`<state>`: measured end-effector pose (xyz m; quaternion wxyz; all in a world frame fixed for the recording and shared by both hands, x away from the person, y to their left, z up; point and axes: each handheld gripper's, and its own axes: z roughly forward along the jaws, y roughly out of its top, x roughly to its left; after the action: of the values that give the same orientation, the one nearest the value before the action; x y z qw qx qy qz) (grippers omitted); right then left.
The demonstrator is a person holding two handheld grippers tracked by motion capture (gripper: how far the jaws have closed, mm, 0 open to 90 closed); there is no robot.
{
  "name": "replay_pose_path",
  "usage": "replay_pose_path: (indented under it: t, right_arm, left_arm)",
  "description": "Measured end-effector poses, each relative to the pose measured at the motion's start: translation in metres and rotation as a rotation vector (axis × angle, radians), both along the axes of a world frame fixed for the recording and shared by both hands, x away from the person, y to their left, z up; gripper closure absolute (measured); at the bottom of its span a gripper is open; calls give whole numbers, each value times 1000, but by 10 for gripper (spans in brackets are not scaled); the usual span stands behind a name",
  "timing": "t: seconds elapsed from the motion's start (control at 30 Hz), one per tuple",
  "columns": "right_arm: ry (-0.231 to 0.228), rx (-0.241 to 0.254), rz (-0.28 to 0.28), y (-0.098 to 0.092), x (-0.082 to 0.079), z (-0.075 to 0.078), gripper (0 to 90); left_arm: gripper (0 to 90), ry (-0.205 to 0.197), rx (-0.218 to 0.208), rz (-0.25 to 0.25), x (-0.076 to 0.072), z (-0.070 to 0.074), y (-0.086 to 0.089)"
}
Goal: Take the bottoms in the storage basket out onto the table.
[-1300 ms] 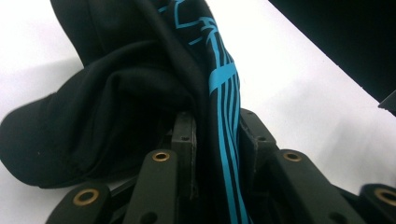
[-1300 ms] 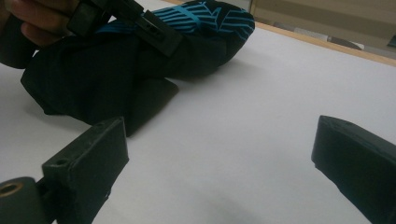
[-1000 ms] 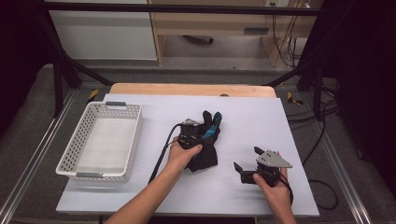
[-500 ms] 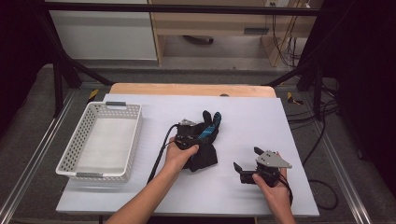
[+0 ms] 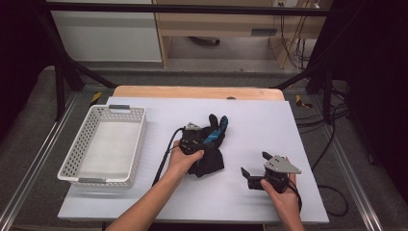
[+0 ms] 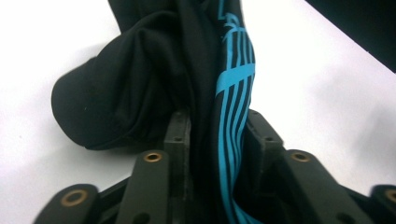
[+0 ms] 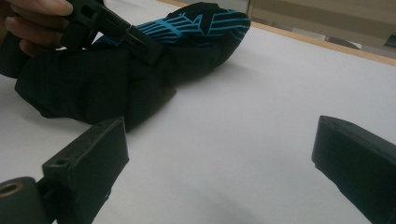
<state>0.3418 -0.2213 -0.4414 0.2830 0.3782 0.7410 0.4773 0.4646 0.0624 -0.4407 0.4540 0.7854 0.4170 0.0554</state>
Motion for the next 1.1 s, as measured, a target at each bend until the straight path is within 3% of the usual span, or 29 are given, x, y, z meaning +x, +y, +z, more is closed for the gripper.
replay_pose_path:
  t: [0.3, 0.47, 0.8, 0.93, 1.1]
  right_arm:
    - [-2, 8, 3, 0, -1, 1, 41]
    - [-6, 19, 0, -2, -1, 1, 40]
    - [-7, 20, -7, -5, -3, 2, 41]
    - [-11, 16, -13, -7, -4, 3, 40]
    - [-18, 26, -32, -7, -4, 4, 39]
  left_arm:
    - [363, -65, 3, 21, -5, 13, 0]
    - [268, -98, 0, 32, -8, 21, -1]
    - [117, -115, -9, 14, -8, 37, -8]
    - [109, -162, 7, -2, -10, 44, -12]
    - [91, -209, -18, -24, -16, 57, -12]
